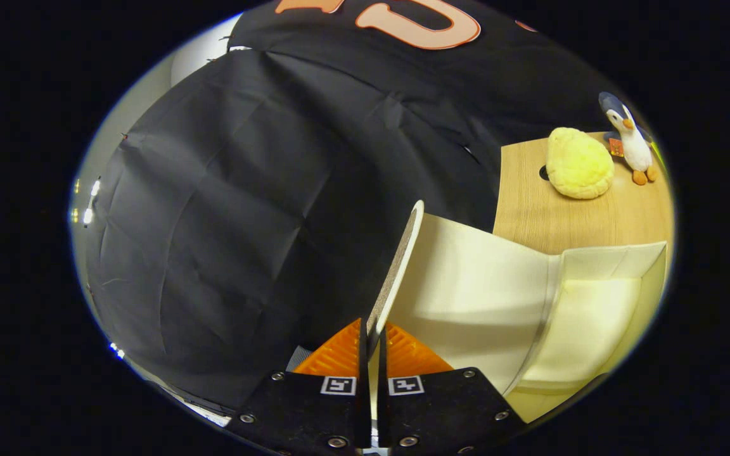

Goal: Open the storage box then place both shoes into the box .Put the left shoe in first, then the right shoe, with the right side of both shoes facing outward in a uniform manner.

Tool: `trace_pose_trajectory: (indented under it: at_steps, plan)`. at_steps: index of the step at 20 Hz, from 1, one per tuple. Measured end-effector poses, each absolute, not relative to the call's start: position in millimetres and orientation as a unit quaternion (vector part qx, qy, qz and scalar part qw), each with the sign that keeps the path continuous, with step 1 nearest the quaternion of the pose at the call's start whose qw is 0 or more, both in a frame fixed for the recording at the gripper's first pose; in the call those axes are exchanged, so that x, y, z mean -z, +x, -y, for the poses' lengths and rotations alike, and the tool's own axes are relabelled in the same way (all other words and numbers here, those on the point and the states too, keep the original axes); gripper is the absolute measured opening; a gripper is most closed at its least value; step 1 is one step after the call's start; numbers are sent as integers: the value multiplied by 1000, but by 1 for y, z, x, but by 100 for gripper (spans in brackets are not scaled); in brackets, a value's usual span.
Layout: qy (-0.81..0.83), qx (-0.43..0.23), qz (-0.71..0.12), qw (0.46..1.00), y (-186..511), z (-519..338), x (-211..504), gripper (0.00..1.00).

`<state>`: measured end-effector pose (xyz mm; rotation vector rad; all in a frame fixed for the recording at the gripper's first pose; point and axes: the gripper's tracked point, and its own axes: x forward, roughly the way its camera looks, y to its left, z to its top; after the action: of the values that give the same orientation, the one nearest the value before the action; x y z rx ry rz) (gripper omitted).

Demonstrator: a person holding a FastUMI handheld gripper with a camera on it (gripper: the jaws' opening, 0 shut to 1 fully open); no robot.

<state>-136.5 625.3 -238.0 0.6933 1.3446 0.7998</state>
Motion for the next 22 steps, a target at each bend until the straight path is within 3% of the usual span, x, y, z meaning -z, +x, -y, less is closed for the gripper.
trace_pose_trajectory:
  at_steps: [2,6,10,11,15,22]
  plan:
    - [301,-346,-600,655,-137,-638,252,6]
    - [270,-340,-585,685,-129,-625,256,22]
    - [231,-326,-550,733,-106,-572,247,47]
    - [219,-319,-537,750,-98,-553,249,58]
    - [159,-285,-483,812,-75,-471,247,77]
    - [65,-208,-409,886,-59,-321,251,90]
